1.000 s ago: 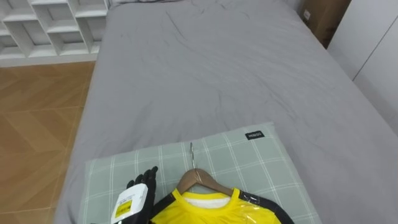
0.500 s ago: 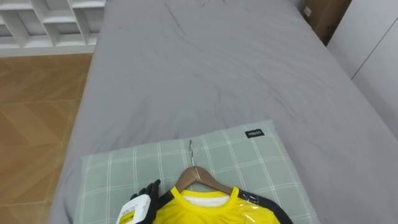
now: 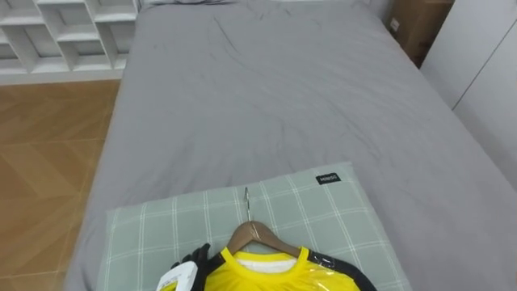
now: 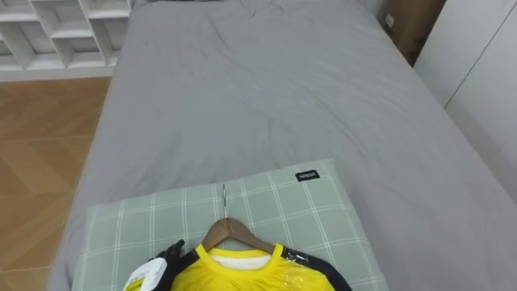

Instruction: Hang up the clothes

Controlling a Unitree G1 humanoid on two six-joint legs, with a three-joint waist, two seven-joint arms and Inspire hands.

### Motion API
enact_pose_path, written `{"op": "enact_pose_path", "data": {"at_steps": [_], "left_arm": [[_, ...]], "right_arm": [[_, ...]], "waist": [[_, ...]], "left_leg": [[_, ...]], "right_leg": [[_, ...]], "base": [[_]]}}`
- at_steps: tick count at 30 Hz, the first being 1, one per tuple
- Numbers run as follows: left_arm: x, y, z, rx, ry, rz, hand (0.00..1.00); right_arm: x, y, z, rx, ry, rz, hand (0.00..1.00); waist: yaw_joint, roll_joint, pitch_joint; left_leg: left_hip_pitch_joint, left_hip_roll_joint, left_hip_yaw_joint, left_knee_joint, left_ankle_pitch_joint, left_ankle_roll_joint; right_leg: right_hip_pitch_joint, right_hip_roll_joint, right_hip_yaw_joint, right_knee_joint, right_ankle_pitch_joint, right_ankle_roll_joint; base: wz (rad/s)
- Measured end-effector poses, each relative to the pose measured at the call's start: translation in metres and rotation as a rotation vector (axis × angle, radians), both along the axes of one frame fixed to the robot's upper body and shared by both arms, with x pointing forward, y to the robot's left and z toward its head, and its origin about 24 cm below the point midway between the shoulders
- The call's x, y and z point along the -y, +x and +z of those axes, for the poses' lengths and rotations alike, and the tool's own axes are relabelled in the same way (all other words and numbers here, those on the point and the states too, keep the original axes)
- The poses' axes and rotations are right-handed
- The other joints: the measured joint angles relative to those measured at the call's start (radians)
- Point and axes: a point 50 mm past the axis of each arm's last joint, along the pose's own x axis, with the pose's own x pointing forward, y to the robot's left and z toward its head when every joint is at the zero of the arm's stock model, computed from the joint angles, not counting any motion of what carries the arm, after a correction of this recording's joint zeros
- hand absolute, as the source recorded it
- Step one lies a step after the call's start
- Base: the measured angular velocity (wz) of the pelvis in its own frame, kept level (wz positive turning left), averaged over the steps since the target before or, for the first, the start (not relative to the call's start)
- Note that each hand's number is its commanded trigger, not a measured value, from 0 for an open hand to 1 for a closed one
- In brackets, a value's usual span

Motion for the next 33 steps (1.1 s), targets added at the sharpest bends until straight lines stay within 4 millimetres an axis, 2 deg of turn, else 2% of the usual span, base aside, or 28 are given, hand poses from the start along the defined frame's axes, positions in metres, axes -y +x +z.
{"op": "enact_pose_path", "data": {"at_steps": [4,7,12,16,20,23,29,33], "left_arm": [[-0.003,-0.002,-0.003,-0.027,-0.022,0.048,0.00],[-0.004,0.006,0.002,-0.003,-0.047,0.081,0.00],[-0.006,0.013,0.006,0.019,-0.070,0.107,0.00],[-0.015,0.019,0.009,0.036,-0.075,0.129,0.00],[-0.019,0.022,0.010,0.041,-0.065,0.136,0.00],[-0.019,0.026,0.011,0.036,-0.060,0.132,0.00],[-0.021,0.030,0.013,0.036,-0.053,0.140,0.00],[-0.023,0.033,0.015,0.040,-0.058,0.158,0.00]], "right_arm": [[-0.001,0.001,0.000,0.001,0.005,-0.004,0.00],[-0.003,0.006,0.001,0.013,0.009,0.000,0.00],[-0.006,0.011,0.002,0.022,0.008,0.014,0.00],[-0.005,0.015,0.003,0.027,0.003,0.020,0.00],[-0.005,0.019,0.004,0.021,0.003,0.017,0.00],[-0.006,0.020,0.005,0.021,0.006,0.018,0.00],[-0.009,0.030,0.008,0.043,0.010,0.026,0.00],[-0.011,0.033,0.008,0.050,0.014,0.030,0.00]], "waist": [[0.002,-0.002,0.0076],[0.001,-0.006,0.0233],[0.006,-0.013,0.0286],[0.006,-0.034,0.0377],[0.012,-0.052,0.0328],[0.029,-0.063,0.0330],[0.032,-0.081,0.0344],[0.031,-0.089,0.0323]], "left_leg": [[-0.006,0.001,0.005,0.004,0.000,0.001],[-0.027,0.001,0.006,0.012,0.002,0.002],[-0.055,0.001,0.013,0.012,0.011,0.002],[-0.066,0.004,0.019,0.012,0.014,-0.001],[-0.077,0.004,0.020,0.015,0.017,-0.001],[-0.078,0.006,0.024,0.021,0.017,-0.001],[-0.080,0.007,0.024,0.030,0.018,-0.002],[-0.087,0.007,0.024,0.033,0.018,-0.002]], "right_leg": [[-0.007,0.000,0.004,0.004,0.002,0.000],[-0.031,-0.001,0.004,0.017,0.002,-0.001],[-0.065,-0.001,0.011,0.021,0.009,-0.003],[-0.085,-0.001,0.019,0.032,0.009,-0.003],[-0.098,0.000,0.022,0.036,0.011,-0.007],[-0.098,0.000,0.027,0.038,0.013,-0.010],[-0.101,-0.001,0.029,0.049,0.013,-0.011],[-0.105,0.000,0.029,0.049,0.013,-0.011]], "base": [[-0.02],[-0.01],[-0.04],[-0.05],[-0.01],[-0.06],[0.00],[0.00]]}}
